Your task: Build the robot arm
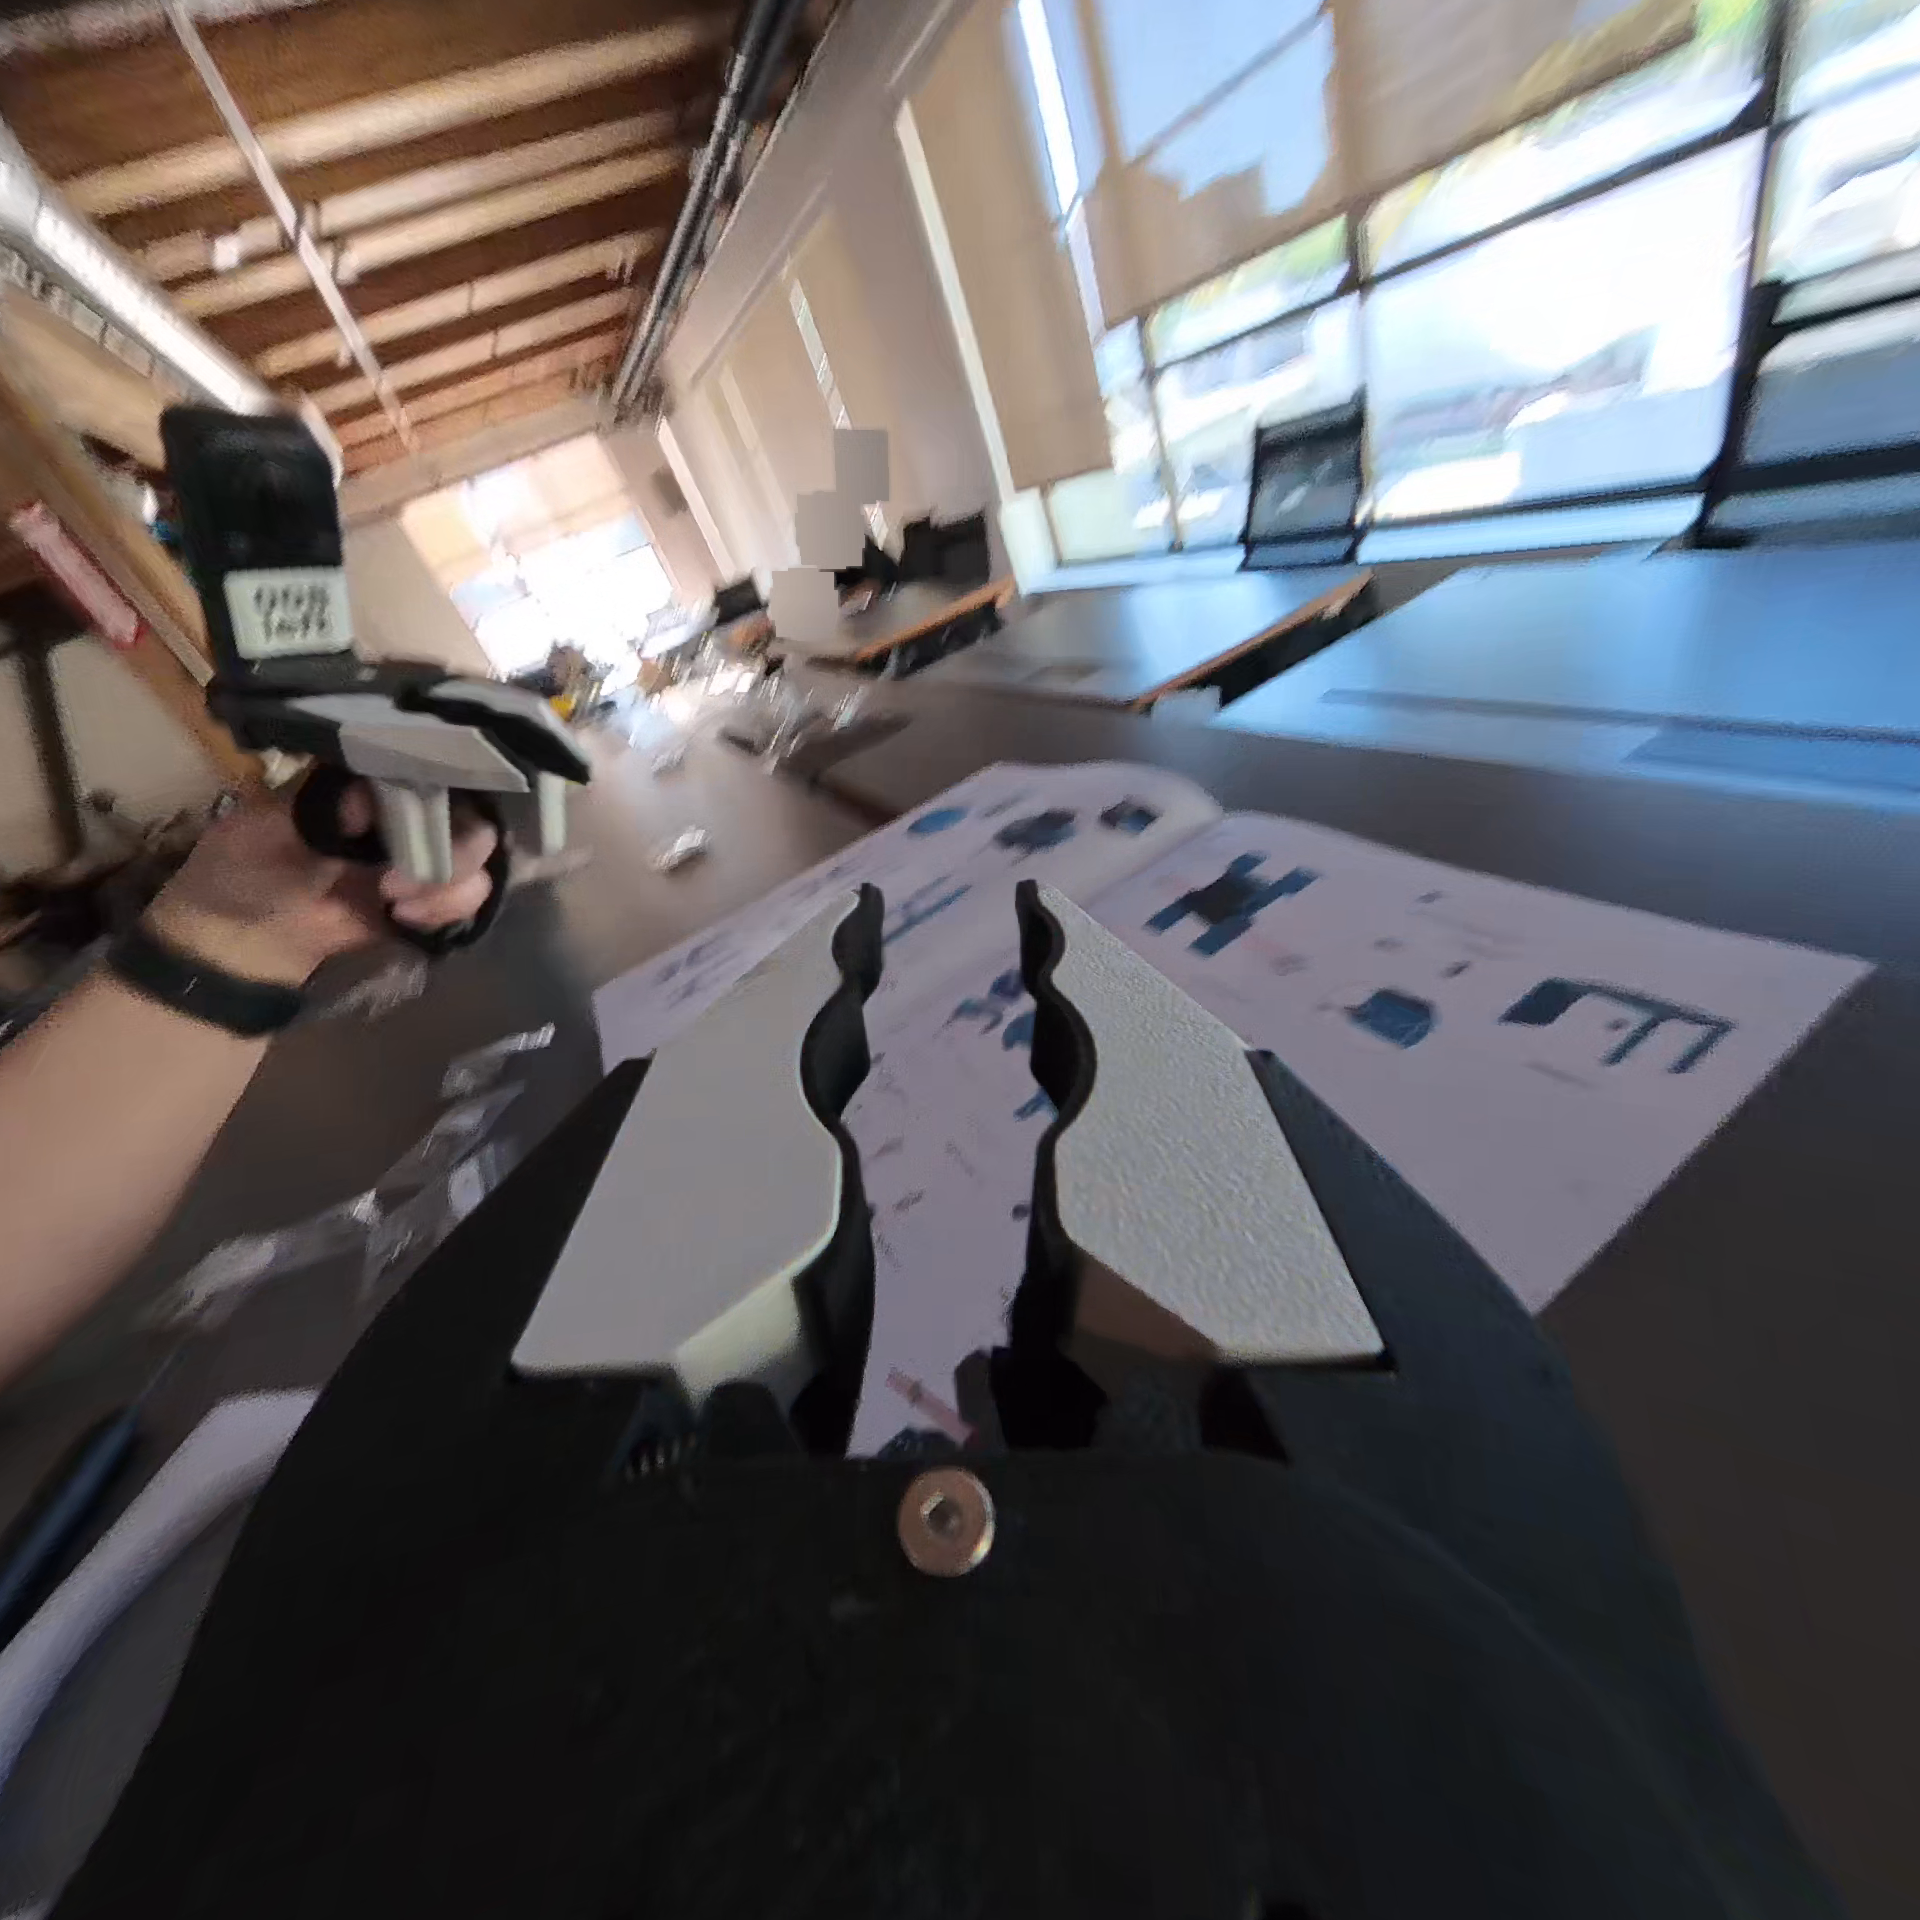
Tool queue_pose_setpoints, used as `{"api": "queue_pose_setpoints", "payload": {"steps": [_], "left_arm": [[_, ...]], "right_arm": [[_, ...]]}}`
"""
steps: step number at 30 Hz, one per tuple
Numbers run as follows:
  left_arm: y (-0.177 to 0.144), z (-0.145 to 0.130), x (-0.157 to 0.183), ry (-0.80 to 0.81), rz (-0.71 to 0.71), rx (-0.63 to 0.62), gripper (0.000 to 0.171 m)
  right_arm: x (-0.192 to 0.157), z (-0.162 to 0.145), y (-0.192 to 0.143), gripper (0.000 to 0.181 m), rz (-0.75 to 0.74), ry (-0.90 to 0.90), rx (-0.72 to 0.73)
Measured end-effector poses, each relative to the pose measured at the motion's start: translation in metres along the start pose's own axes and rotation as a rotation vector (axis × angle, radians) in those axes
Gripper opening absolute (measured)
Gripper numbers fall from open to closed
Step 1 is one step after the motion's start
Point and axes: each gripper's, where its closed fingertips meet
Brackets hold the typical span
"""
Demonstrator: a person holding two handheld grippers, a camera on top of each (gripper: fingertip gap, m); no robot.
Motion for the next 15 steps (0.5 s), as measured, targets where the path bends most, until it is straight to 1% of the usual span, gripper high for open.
{"api": "queue_pose_setpoints", "payload": {"steps": [3, 5, 7, 10, 12, 15], "left_arm": [[-0.018, 0.036, -0.015, -0.104, 0.108, 0.154, 0.01], [-0.028, 0.049, -0.02, -0.208, 0.146, 0.199, 0.007], [-0.035, 0.053, -0.026, -0.311, 0.181, 0.199, 0.007], [-0.043, 0.062, -0.022, -0.386, 0.177, 0.235, 0.006], [-0.043, 0.062, -0.015, -0.398, 0.159, 0.209, 0.006], [-0.04, 0.059, -0.009, -0.374, 0.17, 0.156, 0.006]], "right_arm": [[0.011, 0.027, -0.016, 0.027, -0.095, -0.031, 0.173], [0.018, 0.033, -0.023, 0.025, -0.151, -0.045, 0.218], [0.025, 0.033, -0.027, 0.024, -0.206, -0.059, 0.23], [0.031, 0.034, -0.03, 0.017, -0.26, -0.063, 0.257], [0.03, 0.032, -0.027, 0.011, -0.263, -0.053, 0.26], [0.028, 0.026, -0.02, 0.003, -0.247, -0.04, 0.235]]}}
Point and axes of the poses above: each gripper's, where its closed fingertips meet, y out along the fingers, z out of its top, x = y × z across the jaws, and after that the axes turned 8 degrees about z, right-handed
